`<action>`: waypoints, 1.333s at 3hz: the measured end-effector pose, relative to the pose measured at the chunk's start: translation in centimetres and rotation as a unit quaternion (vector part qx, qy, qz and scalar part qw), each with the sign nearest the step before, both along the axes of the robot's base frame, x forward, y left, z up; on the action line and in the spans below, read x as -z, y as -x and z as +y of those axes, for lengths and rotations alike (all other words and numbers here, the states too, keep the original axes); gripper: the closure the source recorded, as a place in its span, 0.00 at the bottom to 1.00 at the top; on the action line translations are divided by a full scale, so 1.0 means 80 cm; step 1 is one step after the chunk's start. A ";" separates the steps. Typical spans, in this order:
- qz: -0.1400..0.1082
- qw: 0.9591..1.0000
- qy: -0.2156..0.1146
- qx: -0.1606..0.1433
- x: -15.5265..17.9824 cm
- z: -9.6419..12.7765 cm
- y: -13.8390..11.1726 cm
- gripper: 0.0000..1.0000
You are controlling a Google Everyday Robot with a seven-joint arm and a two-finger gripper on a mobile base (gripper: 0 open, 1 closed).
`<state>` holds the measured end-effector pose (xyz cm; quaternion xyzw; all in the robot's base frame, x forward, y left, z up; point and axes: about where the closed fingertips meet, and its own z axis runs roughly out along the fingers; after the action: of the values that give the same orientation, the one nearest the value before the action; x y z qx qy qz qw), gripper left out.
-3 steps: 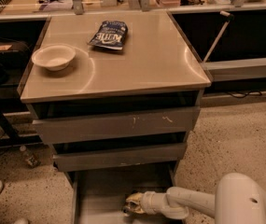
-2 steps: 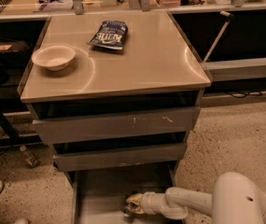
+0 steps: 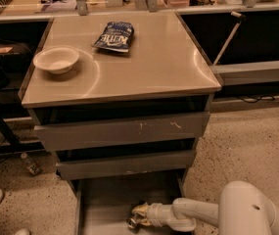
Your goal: Place redbull can into bottom drawer
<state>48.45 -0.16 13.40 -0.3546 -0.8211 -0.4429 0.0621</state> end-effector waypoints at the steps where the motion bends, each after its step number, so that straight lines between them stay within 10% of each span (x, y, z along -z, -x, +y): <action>1: 0.000 1.000 0.000 0.000 0.000 0.000 0.000 0.81; 4: 0.000 1.000 0.000 0.000 0.000 0.000 0.000 0.12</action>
Offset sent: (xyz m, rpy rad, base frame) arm 0.0000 0.0000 0.0000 0.0000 0.0000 0.0000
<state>48.45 -0.14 13.40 -0.3546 -0.8211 -0.4430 0.0622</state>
